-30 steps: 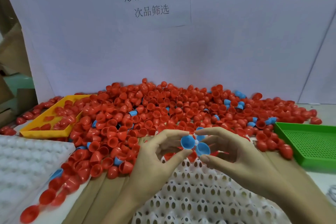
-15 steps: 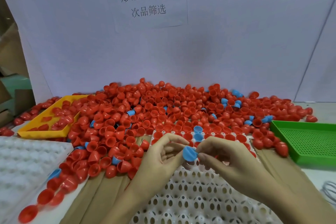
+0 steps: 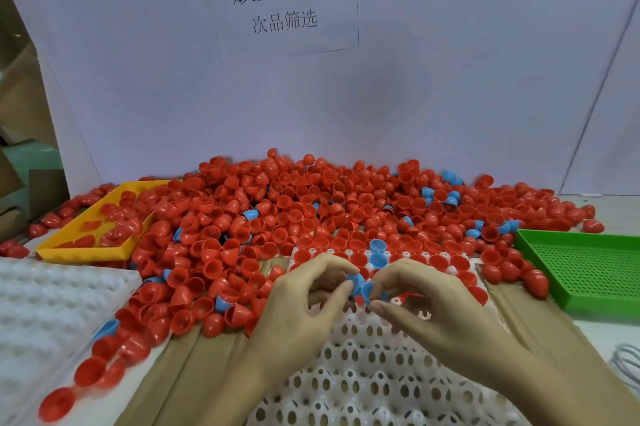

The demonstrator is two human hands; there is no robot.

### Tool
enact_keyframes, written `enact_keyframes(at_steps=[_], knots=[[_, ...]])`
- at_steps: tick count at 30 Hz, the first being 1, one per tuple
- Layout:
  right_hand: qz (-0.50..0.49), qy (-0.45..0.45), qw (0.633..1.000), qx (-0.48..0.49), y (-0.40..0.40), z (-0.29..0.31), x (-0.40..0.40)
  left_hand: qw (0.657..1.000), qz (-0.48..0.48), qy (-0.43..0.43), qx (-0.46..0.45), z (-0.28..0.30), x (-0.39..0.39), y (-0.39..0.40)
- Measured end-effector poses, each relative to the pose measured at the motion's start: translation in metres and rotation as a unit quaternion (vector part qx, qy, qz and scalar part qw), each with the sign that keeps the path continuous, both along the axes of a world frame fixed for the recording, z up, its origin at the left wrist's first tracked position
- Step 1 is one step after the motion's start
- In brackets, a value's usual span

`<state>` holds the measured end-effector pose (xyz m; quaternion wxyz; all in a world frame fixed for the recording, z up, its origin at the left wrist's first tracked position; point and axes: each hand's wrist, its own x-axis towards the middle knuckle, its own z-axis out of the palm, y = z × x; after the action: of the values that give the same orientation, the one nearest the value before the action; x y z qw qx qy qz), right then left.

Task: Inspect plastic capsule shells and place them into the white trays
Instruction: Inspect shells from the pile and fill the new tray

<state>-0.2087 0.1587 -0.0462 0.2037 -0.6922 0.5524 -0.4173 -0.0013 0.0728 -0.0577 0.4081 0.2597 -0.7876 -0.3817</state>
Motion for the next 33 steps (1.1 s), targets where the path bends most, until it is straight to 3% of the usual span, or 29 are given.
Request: enact_keyframes(at_steps=[6,10,13,19,28,31,33], knots=[[0.072,-0.127,0.988,0.056,0.003,0.01,-0.003,0.996,-0.032,0.003,0.086,0.013,0.023,-0.018],[0.025,-0.162,0.986,0.039,0.003,0.014,-0.01,0.997,0.019,-0.079,0.012,0.014,0.043,-0.029],[-0.004,-0.148,0.988,0.041,0.002,0.012,-0.014,0.99,-0.001,-0.141,-0.028,0.015,0.051,-0.033],[-0.013,-0.134,0.99,0.043,0.0,0.007,-0.015,0.947,-0.013,-0.295,-0.125,0.007,0.046,-0.033],[-0.029,-0.127,0.99,0.056,-0.003,0.004,-0.018,0.951,-0.009,-0.28,-0.133,0.004,0.048,-0.035],[-0.035,-0.132,0.989,0.054,-0.003,0.004,-0.018,0.977,0.062,-0.186,-0.086,0.008,0.047,-0.037],[-0.043,-0.13,0.989,0.049,-0.003,0.004,-0.018,0.974,0.149,-0.152,-0.074,0.005,0.046,-0.041]])
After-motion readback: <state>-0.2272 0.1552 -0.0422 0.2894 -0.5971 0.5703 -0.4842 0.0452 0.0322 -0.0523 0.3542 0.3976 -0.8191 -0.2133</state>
